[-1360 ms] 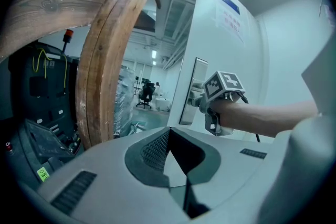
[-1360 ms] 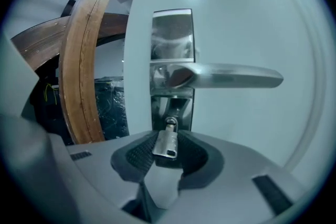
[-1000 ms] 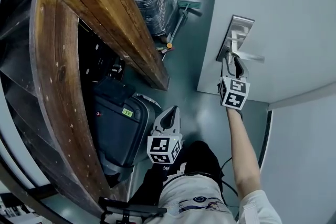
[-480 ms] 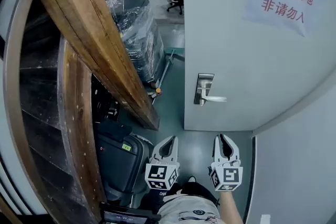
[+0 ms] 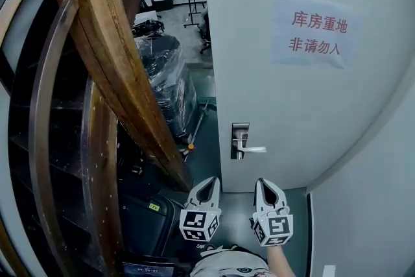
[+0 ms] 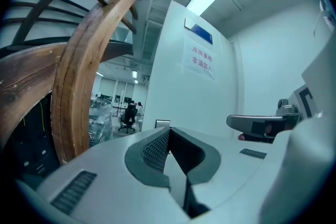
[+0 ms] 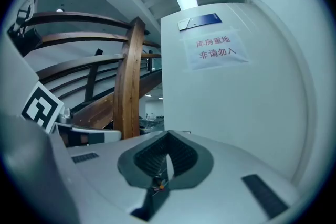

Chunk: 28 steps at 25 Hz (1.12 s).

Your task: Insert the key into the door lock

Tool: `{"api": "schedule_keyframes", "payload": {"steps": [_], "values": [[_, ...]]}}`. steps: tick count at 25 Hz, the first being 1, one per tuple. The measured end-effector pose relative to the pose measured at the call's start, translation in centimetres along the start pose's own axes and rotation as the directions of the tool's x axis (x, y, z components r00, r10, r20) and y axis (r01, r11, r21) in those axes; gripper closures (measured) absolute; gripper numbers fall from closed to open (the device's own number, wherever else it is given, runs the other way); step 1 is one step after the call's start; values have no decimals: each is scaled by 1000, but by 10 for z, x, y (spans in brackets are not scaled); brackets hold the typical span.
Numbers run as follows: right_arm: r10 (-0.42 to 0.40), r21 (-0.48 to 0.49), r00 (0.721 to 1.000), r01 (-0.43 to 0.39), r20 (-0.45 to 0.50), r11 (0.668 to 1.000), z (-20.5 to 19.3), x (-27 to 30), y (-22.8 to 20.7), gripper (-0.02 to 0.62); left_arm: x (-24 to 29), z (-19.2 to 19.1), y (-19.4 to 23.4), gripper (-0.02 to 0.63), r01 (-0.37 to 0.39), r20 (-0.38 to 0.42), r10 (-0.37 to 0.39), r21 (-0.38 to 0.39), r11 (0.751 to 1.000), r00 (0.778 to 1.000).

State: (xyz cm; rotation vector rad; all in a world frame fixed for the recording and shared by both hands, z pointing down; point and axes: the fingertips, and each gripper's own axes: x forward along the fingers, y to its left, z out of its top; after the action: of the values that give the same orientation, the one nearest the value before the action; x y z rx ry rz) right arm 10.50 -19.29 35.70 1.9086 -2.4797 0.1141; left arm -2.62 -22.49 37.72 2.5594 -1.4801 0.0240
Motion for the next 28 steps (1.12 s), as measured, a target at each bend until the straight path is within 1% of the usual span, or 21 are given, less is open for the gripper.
{"api": "schedule_keyframes", "payload": {"steps": [4, 9, 18, 28], "values": [[13, -13, 1000, -12, 25, 1000, 12, 1, 3, 589, 6, 11, -7, 604, 21, 24, -22, 16, 1000, 999], [13, -13, 999, -12, 43, 1000, 20, 1, 3, 589, 8, 16, -11, 604, 31, 36, -32, 24, 999, 999], [6, -10, 1000, -5, 27, 1000, 16, 1, 5, 589, 10, 14, -14, 604, 51, 30, -51, 25, 998, 998], [14, 3, 1000, -14, 0, 1000, 4, 3, 8, 589, 9, 6, -9, 604, 45, 10, -45, 23, 999, 999]]}}
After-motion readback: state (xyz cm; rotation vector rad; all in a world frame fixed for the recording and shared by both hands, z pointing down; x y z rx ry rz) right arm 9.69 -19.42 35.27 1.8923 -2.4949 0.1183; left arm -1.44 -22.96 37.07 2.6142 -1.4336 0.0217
